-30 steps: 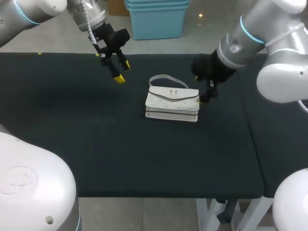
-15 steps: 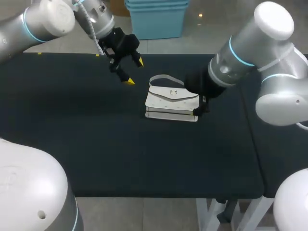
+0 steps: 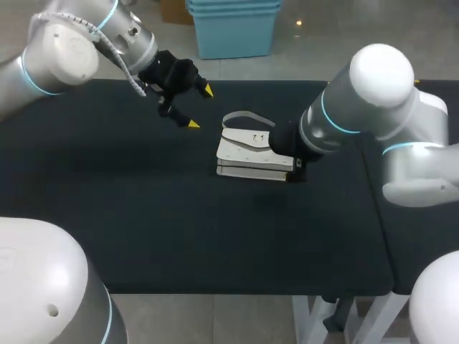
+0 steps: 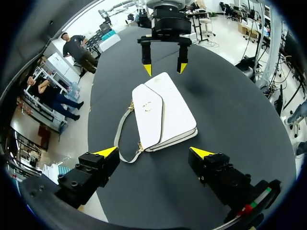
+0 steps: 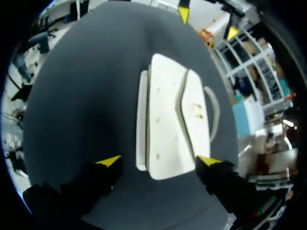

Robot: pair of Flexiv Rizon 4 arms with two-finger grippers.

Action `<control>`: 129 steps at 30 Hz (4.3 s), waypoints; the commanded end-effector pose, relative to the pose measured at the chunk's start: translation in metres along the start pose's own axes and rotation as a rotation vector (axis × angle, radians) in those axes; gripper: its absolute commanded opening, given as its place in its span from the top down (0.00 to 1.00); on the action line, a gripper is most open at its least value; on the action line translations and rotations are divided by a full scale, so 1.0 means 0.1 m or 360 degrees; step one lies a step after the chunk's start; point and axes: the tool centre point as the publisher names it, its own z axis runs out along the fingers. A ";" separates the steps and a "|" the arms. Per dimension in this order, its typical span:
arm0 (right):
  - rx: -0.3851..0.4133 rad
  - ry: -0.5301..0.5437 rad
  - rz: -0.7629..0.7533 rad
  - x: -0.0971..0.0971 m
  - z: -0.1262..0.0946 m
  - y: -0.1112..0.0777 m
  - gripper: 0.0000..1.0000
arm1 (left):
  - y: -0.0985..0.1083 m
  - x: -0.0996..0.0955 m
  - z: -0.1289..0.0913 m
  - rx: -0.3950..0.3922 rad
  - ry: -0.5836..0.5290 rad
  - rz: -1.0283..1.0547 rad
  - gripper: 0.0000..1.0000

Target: Pick up the bag, open it, inspect its contents, close it, and place it on the opposite side

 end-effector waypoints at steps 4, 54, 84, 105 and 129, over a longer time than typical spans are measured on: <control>0.0063 -0.0265 0.0002 -0.02 0.09 0.06 0.29 | 0.11 0.03 0.06 0.0101 -0.0143 0.0060 0.00; 0.0172 -0.0446 0.0046 0.03 0.34 0.02 1.00 | -0.40 0.12 0.75 0.0309 -0.0313 0.0690 0.05; 0.0172 -0.0446 0.0046 0.03 0.34 0.02 1.00 | -0.40 0.02 1.28 0.0168 -0.0289 0.0842 0.56; 0.0172 -0.0446 0.0046 0.03 0.34 0.02 1.00 | -0.36 -0.29 1.09 0.0339 -0.0153 0.0308 1.00; 0.0172 -0.0446 0.0046 0.03 0.34 0.02 1.00 | -0.31 -0.51 1.01 0.0432 0.0067 -0.0170 1.00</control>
